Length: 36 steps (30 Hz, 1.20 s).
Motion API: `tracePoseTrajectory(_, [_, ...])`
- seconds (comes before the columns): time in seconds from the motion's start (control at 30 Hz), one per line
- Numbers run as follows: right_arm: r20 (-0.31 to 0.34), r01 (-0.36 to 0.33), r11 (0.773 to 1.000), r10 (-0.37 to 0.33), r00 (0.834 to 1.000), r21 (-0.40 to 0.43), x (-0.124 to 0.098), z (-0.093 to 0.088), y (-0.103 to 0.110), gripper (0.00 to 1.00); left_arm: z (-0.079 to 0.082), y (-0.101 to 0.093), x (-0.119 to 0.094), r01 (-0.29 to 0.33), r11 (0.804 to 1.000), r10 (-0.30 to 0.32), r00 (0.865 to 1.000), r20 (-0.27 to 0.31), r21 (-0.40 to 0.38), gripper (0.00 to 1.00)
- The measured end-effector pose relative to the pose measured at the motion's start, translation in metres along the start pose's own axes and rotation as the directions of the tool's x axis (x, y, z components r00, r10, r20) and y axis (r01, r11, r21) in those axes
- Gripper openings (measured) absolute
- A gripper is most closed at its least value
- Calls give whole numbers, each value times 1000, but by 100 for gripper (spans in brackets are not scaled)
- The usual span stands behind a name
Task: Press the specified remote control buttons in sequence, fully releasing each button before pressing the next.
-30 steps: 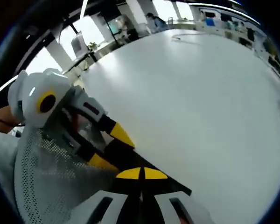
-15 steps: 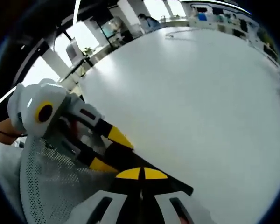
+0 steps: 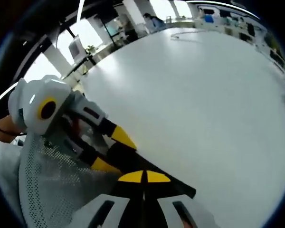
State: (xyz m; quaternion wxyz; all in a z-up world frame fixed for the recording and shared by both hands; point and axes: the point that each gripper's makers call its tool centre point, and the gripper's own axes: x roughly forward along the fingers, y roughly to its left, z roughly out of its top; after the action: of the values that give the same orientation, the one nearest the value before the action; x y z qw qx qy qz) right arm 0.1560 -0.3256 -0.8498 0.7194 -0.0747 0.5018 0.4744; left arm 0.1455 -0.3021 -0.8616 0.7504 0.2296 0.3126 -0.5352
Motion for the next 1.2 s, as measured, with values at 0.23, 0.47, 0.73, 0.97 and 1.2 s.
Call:
tracePoseTrajectory(0.23, [-4, -6, 1000, 6, 1000, 7, 1, -1, 0, 0, 0, 0, 0, -1, 1000, 1, 1000, 1, -1, 24])
tracePoseTrajectory(0.47, [-1, 1, 1000, -1, 1000, -20, 1, -1, 1, 0, 0, 0, 0, 0, 1000, 0, 1000, 2, -4, 24])
tracePoseTrajectory(0.73, [-2, 0, 999, 0, 1000, -39, 2, -1, 0, 0, 0, 1, 0, 0, 1000, 0, 1000, 3, -8, 24])
tracePoseTrajectory(0.97, [1, -12, 1000, 12, 1000, -17, 2, -1, -1, 0, 1, 1, 0, 0, 1000, 0, 1000, 5, -9, 24])
tracePoseTrajectory(1.2, [-2, -17, 1000, 17, 1000, 21, 2, 0, -1, 0, 0, 1, 1, 1, 1000, -1, 1000, 5, -8, 24])
